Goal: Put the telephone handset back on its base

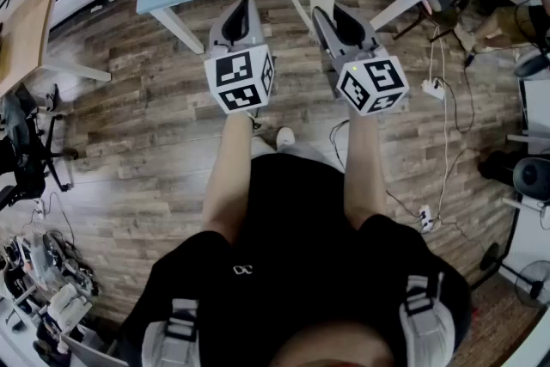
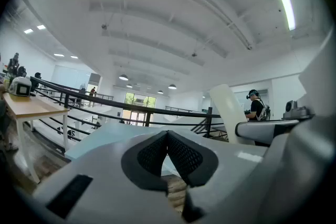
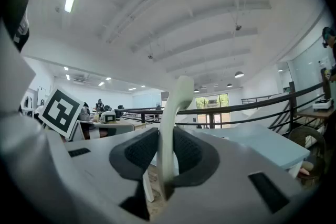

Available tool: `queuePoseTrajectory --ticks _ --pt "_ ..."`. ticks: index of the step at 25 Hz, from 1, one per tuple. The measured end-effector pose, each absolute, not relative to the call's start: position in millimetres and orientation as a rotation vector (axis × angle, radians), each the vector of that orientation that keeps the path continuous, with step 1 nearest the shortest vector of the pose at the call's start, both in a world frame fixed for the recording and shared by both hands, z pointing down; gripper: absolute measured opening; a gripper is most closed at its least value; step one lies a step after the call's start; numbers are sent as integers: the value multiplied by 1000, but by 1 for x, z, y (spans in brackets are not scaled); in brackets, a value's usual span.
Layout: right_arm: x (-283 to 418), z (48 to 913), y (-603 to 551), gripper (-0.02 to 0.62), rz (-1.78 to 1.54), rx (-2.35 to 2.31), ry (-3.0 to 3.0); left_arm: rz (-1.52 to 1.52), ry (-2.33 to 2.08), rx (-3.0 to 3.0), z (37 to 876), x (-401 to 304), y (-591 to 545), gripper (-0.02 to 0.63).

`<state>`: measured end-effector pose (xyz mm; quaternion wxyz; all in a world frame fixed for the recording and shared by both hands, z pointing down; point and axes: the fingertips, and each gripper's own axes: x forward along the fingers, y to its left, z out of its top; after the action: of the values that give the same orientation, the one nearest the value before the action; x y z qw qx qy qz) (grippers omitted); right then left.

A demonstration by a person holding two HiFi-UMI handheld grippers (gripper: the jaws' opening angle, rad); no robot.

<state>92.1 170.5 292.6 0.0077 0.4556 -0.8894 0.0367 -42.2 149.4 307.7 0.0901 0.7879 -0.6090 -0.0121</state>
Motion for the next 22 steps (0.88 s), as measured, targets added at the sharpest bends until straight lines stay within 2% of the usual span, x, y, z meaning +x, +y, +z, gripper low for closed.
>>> queuePoseTrajectory --ticks 22 --pt "138 279 146 84 64 1302 -2914 -77 -1921 2372 280 0 136 0"
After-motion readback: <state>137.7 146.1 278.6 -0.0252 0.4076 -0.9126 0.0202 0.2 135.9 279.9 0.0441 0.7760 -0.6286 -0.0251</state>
